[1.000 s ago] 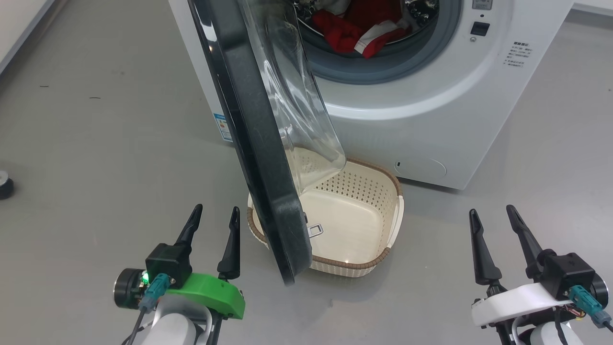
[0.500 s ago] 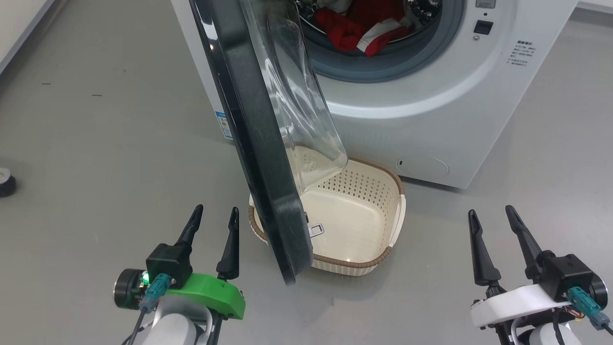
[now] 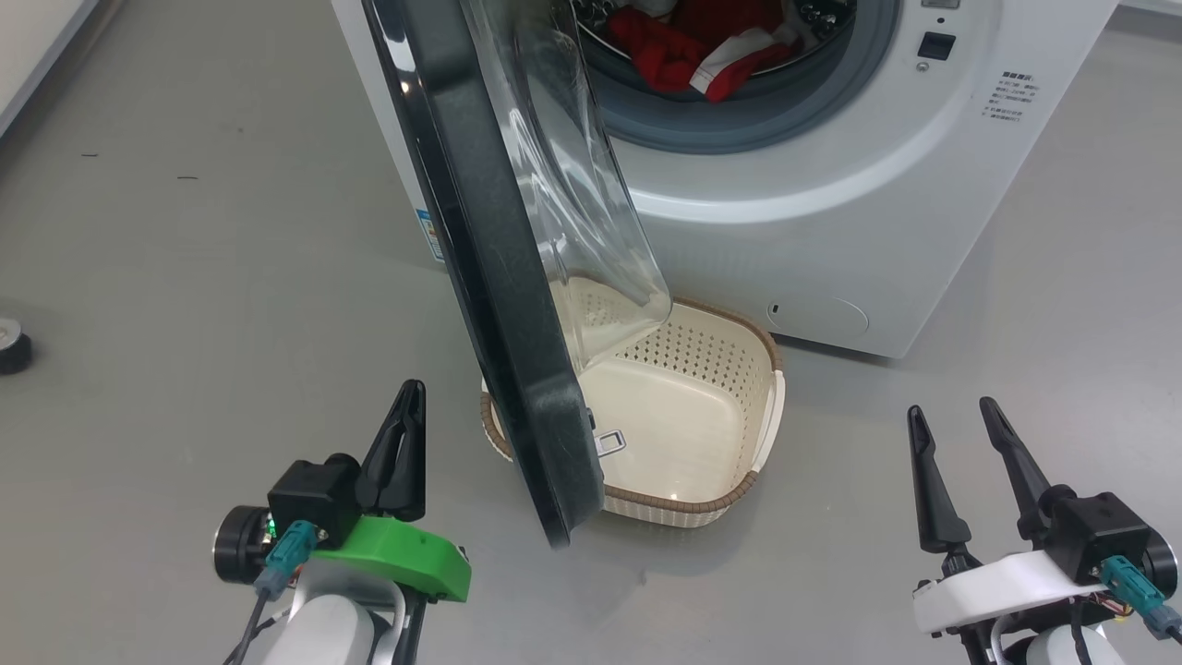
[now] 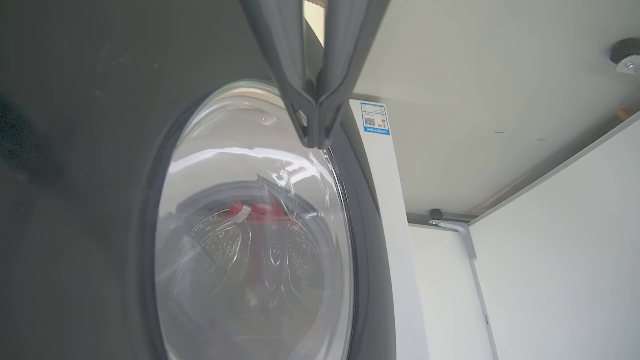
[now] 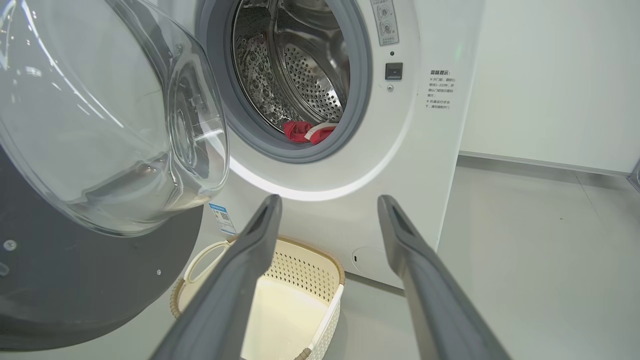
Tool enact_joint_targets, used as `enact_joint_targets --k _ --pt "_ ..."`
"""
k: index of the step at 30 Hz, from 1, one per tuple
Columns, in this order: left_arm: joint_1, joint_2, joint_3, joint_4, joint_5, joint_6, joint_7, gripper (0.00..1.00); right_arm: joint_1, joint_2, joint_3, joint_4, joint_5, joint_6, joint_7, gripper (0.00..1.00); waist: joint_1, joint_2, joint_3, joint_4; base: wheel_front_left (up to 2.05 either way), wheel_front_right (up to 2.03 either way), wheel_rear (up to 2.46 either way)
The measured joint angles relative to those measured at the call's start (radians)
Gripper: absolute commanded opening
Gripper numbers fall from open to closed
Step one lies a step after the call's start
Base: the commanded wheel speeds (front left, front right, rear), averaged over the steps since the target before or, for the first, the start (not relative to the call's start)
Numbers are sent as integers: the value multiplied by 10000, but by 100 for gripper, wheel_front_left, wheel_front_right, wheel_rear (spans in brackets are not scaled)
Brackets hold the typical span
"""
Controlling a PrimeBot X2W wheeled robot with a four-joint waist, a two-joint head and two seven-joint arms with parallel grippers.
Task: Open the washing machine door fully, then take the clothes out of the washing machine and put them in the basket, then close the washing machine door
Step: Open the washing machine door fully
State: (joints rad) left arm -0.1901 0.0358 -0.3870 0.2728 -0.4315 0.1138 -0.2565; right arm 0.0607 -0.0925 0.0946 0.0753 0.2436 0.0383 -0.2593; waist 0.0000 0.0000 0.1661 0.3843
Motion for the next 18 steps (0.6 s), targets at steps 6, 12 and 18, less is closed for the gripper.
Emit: enact_joint_targets --k 6,12,18 --pt "-54 -2 370 -838 2 4 2 0 75 63 -146 2 -38 88 0 100 0 0 6 51 0 0 0" --pt "-337 -6 851 -2140 67 50 -2 0 81 142 -253 4 -77 186 0 100 0 0 -12 113 0 0 0" --pt "-619 -6 1156 -3726 439 52 -4 0 93 196 -320 25 -151 226 0 100 0 0 -93 148 0 0 0"
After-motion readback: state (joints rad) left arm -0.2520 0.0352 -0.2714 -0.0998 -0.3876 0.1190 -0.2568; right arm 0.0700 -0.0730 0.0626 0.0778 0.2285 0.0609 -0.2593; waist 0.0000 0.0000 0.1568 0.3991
